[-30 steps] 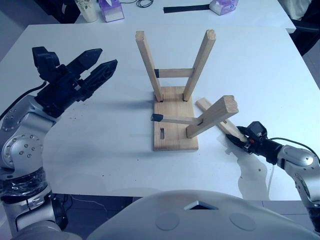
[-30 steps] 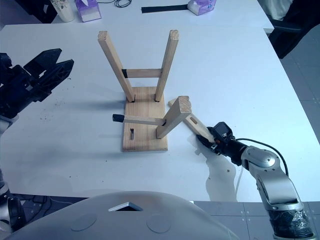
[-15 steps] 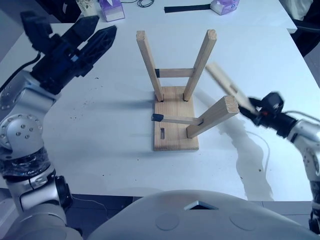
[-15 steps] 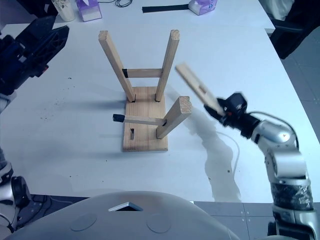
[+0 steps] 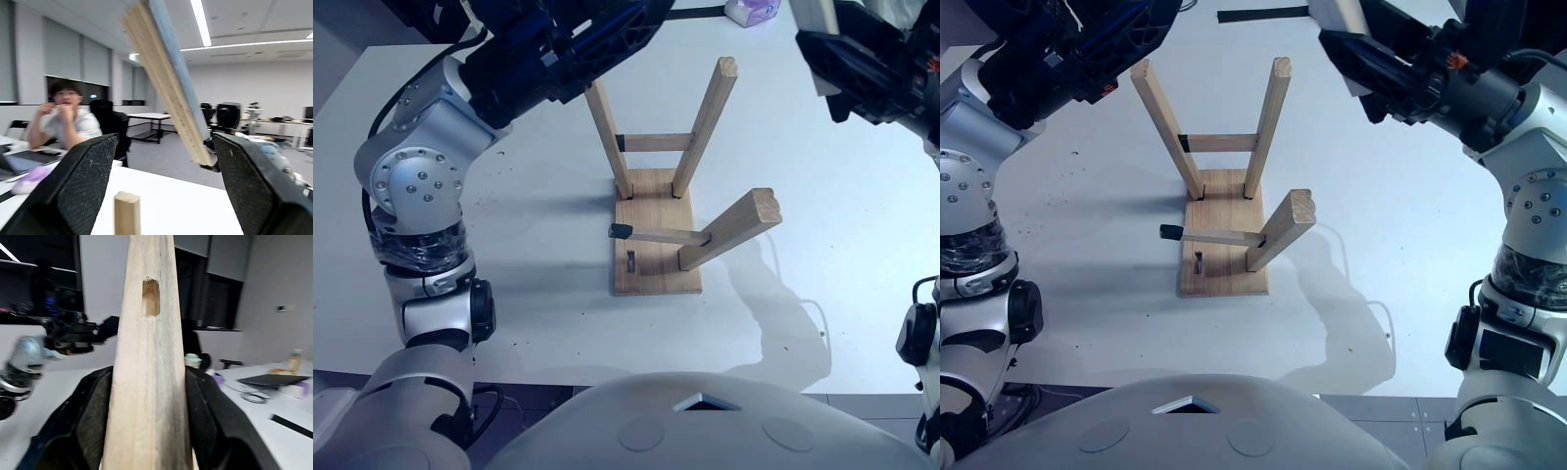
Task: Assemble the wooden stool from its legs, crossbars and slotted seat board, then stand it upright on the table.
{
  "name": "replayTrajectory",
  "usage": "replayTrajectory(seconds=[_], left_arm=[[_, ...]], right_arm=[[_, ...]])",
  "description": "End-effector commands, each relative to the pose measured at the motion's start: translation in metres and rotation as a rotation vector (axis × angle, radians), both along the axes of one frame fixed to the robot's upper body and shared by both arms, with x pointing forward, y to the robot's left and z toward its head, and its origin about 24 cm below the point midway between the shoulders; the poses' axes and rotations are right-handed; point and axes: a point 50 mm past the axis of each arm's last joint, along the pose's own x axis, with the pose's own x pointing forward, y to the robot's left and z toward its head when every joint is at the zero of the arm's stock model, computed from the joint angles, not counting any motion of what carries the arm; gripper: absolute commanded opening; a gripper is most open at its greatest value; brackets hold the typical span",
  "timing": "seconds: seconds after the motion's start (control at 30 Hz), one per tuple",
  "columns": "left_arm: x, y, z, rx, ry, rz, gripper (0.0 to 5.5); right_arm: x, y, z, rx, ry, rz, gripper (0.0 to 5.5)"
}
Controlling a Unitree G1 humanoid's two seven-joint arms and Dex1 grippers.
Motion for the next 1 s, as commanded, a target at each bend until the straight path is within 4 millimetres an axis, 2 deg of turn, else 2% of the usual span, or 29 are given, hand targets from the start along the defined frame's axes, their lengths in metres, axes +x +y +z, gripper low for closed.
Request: replayTrajectory(seconds=[0.03, 0.3, 0.8, 1.0], left_arm=[[-0.005, -0.012, 0.010, -0.045, -0.021, -0.134, 3.55], [-0.010, -0.024, 0.008, -0.021, -0.013, -0.262, 3.55], [-0.012, -0.027, -0.001, 0.062, -0.003, -0.327, 3.55], [0.001, -0.033, -0.010, 0.106, 0.027, -0.220, 2.58]], right_arm=[[-0.004, 0.015, 0.004, -0.027, 0.026, 0.193, 2.07], [0.001, 0.031, 0.002, -0.097, 0.033, 0.318, 2.07], [-0.004, 0.027, -0.005, -0.172, 0.074, 0.398, 2.07], [-0.004, 0.030, -0.011, -0.240, 0.057, 0.398, 2.07]])
